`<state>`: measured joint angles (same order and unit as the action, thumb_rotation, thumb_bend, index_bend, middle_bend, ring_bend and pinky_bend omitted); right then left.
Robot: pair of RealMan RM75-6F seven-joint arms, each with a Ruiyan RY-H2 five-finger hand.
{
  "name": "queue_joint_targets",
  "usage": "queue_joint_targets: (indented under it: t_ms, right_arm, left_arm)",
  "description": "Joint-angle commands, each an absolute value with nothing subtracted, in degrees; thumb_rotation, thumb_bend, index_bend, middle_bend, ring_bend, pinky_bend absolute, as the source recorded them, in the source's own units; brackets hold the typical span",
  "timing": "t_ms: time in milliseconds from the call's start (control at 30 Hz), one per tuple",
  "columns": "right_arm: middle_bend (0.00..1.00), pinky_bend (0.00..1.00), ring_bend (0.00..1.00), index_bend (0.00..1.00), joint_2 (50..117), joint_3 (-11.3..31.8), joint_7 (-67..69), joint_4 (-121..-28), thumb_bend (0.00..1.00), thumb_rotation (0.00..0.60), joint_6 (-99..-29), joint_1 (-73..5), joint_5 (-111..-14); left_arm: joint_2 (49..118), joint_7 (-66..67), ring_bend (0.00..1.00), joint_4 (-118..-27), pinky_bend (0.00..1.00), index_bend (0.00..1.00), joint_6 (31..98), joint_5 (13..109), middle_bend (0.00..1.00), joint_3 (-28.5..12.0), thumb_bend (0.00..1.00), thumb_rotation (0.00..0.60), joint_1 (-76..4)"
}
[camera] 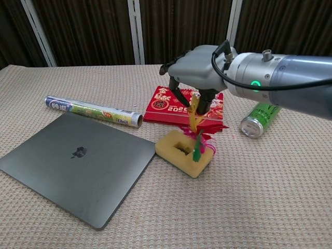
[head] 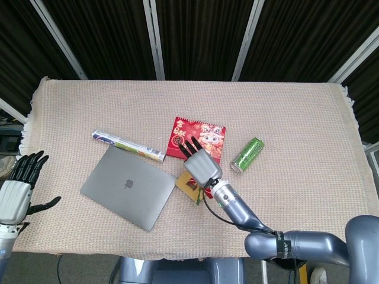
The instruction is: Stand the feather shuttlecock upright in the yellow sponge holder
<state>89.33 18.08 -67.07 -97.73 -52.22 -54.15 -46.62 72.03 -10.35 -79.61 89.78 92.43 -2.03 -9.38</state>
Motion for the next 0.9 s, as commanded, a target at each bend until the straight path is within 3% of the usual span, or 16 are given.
queue_joint_targets:
  t_ms: [33, 500, 700, 767, 900]
  right_arm:
    - [0.04, 0.0, 0.0, 0.56, 88.69, 18.92, -68.46, -96.07, 0.38, 0.6, -51.82, -57.28, -42.94]
    - [0.04, 0.0, 0.0, 0.53, 91.6, 17.93, -63.53, -75.88, 0.38, 0.6, -41.29, -67.21, -37.32]
    - [0.0, 0.0, 0.0, 0.27, 91.73, 16.87, -61.06, -70.23, 0.38, 0.6, -40.54, -68.61, -37.9]
    - [0.0, 0.0, 0.0, 0.15, 90.73, 16.44, -60.66, -70.64, 0.38, 0.6, -41.28, -68.7, -37.63]
    - [0.0, 0.0, 0.0, 0.01, 87.24, 16.06, -60.83, -75.75, 0.36, 0.6, -44.9, -68.23, -36.77]
  left_arm:
    - [72.14, -10.03, 0.0, -79.61, 0.0, 0.0, 89.63, 92.28, 0.0, -2.08, 0.06, 0.6, -9.39]
    - [73.32, -6.77, 0.0, -79.51, 0.0, 0.0, 87.96, 90.62, 0.0, -2.56, 0.06, 0.6, -9.72]
    - [73.66, -6.26, 0.0, -79.27, 0.0, 0.0, 86.59, 89.58, 0.0, -2.91, 0.06, 0.6, -10.19]
    - [73.74, -6.23, 0.0, -79.21, 0.0, 0.0, 86.11, 89.29, 0.0, -2.97, 0.06, 0.6, -10.34]
    - [73.65, -6.39, 0.0, -79.28, 0.0, 0.0, 85.71, 89.19, 0.0, -2.97, 0.06, 0.6, -10.52]
